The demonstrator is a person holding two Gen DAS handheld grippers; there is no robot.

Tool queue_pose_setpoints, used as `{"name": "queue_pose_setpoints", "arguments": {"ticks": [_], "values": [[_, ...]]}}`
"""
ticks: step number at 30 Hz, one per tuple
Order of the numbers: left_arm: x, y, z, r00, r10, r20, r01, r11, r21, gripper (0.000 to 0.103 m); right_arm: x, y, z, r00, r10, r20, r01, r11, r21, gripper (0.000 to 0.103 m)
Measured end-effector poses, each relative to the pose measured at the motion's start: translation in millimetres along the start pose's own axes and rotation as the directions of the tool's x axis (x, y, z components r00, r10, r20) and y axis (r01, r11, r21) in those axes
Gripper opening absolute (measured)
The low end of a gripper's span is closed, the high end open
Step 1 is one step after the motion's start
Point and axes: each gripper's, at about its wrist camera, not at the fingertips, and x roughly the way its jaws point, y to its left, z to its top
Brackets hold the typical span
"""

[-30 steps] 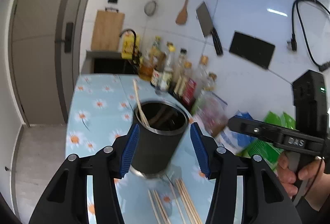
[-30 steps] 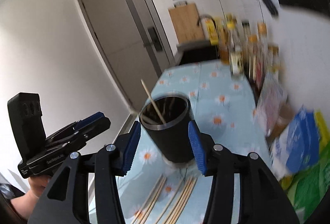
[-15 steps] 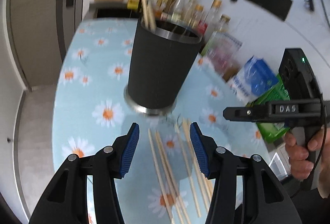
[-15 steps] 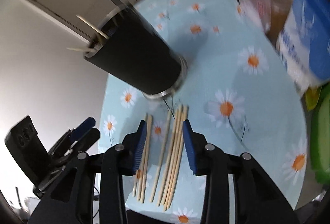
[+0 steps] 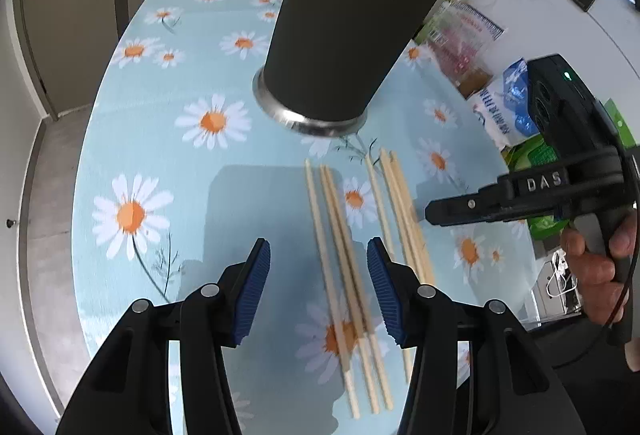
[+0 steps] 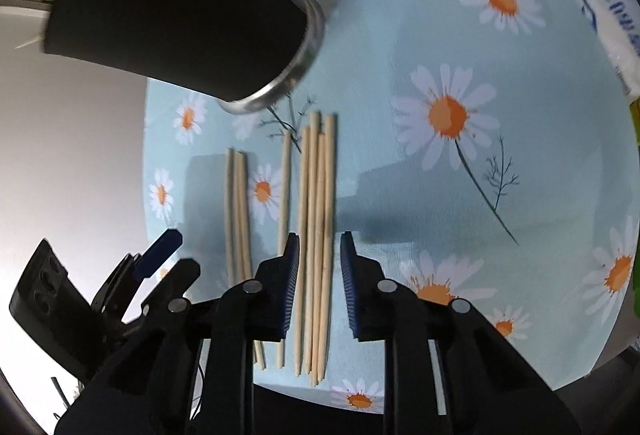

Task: Organize utensils
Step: 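Move both tools back down to the remaining chopsticks on the table, then close the right gripper on a chopstick while the left gripper grasps another chopstick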

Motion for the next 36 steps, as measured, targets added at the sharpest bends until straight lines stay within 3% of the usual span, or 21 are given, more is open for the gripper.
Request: {"name": "queue_pose_setpoints", "arguments": {"ticks": [6,19,29,36], "values": [[5,5,-8,0.999,-0.008,-0.032,0.007,1.0,-0.019,0.048,13,3,6,0.996,-0.07,-0.05,0.07,0.998,-0.007,0.007],[10,4,-16,0.997,-0.024,-0.068,0.024,1.0,-0.003,0.048,22,23,10,0.977,-0.206,-0.055,0.204,0.978,-0.041,0.007],[9,2,-19,0.996,-0.067,-0.067,0.066,0.998,-0.011,0.048,36,45,15,0.938,-0.341,-0.064,0.339,0.94,-0.039,0.005],[10,-1,-17,0.996,-0.051,-0.069,0.051,0.999,-0.003,0.048,47,66,4,0.916,-0.401,0.001,0.399,0.911,-0.1,0.003]]}}
